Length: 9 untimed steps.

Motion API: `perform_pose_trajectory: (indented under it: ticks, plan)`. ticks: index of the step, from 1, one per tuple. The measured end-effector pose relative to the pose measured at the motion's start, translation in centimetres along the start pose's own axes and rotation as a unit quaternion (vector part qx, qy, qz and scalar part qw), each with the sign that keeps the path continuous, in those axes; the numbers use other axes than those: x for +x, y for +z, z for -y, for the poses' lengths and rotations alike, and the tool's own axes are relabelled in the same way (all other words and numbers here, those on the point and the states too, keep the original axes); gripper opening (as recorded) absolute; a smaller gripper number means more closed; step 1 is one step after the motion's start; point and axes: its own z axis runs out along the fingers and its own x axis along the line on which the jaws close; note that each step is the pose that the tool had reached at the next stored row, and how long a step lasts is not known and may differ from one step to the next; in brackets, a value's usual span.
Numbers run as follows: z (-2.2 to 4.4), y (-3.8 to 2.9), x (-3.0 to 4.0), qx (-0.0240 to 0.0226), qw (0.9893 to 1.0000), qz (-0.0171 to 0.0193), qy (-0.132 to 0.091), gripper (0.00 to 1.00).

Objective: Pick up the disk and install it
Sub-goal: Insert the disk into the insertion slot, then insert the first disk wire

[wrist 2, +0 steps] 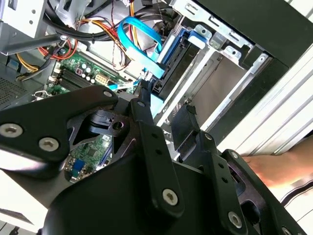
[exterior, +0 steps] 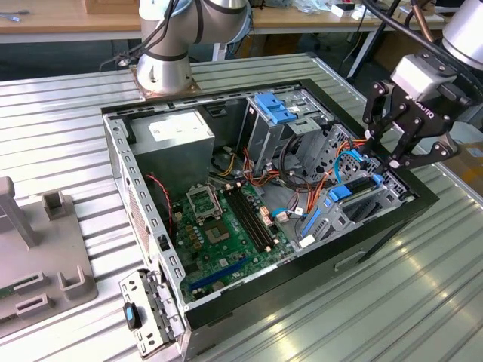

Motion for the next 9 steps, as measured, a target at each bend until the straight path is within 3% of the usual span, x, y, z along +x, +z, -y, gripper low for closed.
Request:
perform_pose_trajectory:
  ticks: [9]
  plan:
    - [0.3, 0.04, -0.12, 0.0, 1.0, 0.0, 0.0, 0.44]
